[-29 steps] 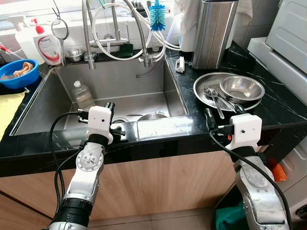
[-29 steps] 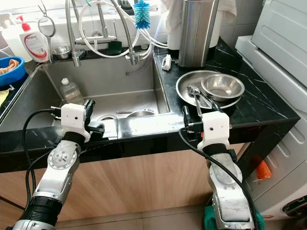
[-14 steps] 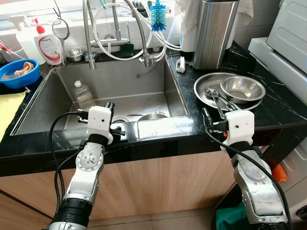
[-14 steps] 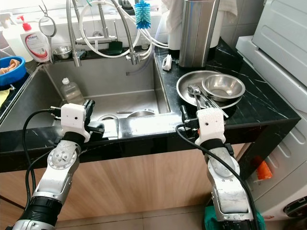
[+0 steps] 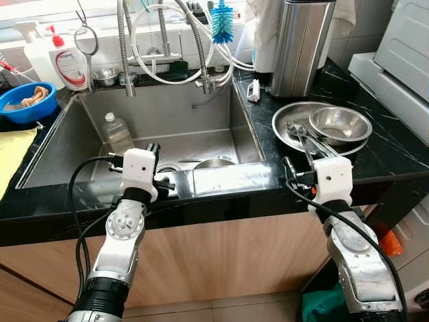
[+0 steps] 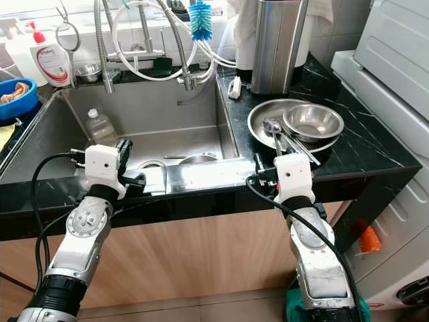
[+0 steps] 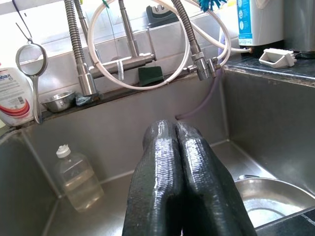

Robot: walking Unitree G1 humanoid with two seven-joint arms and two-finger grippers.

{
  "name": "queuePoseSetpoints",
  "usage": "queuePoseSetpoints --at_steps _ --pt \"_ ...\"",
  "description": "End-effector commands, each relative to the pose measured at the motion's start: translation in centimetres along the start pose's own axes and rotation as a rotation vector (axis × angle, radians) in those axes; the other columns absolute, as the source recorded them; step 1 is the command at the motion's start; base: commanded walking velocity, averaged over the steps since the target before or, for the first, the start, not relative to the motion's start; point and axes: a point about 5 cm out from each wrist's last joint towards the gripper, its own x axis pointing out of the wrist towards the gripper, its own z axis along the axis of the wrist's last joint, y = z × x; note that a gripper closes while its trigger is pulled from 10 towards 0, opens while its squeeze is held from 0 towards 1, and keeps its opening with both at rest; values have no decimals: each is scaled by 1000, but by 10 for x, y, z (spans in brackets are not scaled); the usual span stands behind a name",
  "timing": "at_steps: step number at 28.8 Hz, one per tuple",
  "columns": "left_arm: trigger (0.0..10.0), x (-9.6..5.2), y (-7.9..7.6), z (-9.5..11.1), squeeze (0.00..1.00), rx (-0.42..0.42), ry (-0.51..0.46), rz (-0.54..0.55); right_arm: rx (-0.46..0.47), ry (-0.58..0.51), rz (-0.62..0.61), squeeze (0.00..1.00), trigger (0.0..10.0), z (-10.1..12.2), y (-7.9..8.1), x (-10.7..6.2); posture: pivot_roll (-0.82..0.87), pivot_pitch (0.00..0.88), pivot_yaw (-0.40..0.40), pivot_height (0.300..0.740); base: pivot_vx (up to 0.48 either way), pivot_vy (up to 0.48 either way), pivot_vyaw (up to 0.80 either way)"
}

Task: Kitchen organization

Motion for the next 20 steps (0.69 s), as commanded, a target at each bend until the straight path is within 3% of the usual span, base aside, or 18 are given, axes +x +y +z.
queuePoseSetpoints --at_steps 1,10,11,12,13,14,15,20 --pt "10000 0 5 1 0 11 -2 7 7 -2 11 0 0 2 3 2 -221 0 60 731 0 0 0" --pt "10000 0 5 1 0 10 -5 5 7 -3 12 0 0 3 2 5 -221 0 57 731 0 0 0" --pt "10000 0 5 1 0 10 -6 5 7 -3 13 0 1255 3 2 5 -220 0 56 731 0 0 0" --pt "10000 0 5 1 0 9 -7 4 7 -2 13 0 1255 3 2 5 -220 0 56 731 0 0 0" --pt "10000 0 4 1 0 9 -7 4 7 -2 14 0 3451 3 2 5 -220 0 56 731 0 0 0" --pt "10000 0 4 1 0 9 -6 3 7 -1 16 0 7765 3 2 5 -219 0 56 731 0 0 0" --pt "10000 0 4 1 0 9 -7 2 8 2 21 0 10000 2 3 6 -219 0 55 731 0 0 0" --pt "10000 1 3 1 0 7 -10 1 12 2 23 0 10000 2 3 6 -220 0 55 731 0 0 0"
